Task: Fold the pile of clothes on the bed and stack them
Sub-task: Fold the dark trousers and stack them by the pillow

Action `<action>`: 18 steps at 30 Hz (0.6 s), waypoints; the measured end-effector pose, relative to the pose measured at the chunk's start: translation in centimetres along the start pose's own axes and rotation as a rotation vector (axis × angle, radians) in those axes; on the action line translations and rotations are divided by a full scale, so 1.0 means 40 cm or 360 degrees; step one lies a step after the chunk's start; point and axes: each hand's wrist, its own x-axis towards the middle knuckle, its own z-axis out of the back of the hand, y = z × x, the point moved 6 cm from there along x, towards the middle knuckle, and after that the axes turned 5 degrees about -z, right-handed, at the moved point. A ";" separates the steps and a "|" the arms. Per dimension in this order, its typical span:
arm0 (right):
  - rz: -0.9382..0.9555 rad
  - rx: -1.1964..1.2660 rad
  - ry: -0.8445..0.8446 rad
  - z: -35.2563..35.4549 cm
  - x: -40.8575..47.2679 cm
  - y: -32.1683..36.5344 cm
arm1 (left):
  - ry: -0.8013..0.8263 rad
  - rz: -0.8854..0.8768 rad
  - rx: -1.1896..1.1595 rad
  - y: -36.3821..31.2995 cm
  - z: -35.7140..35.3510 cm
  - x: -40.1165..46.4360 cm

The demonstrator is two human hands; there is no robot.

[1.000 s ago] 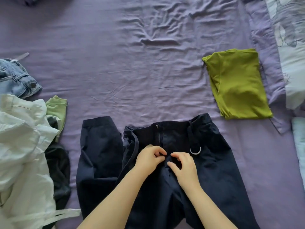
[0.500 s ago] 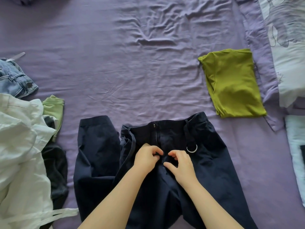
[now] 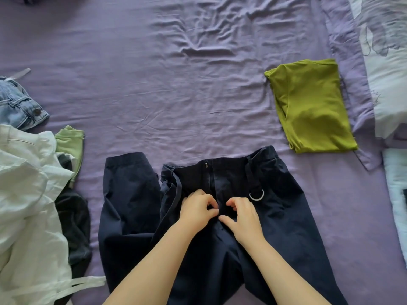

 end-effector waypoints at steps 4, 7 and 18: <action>-0.0010 -0.0102 0.0002 -0.004 0.008 0.002 | 0.0041 -0.0057 0.0138 -0.001 -0.003 0.000; -0.0017 -0.0221 0.0010 -0.009 0.013 0.003 | 0.0089 -0.0116 0.0360 -0.016 -0.008 0.002; -0.0111 -0.0384 0.0068 -0.012 0.022 0.020 | -0.0251 -0.0031 0.0331 -0.072 0.186 0.119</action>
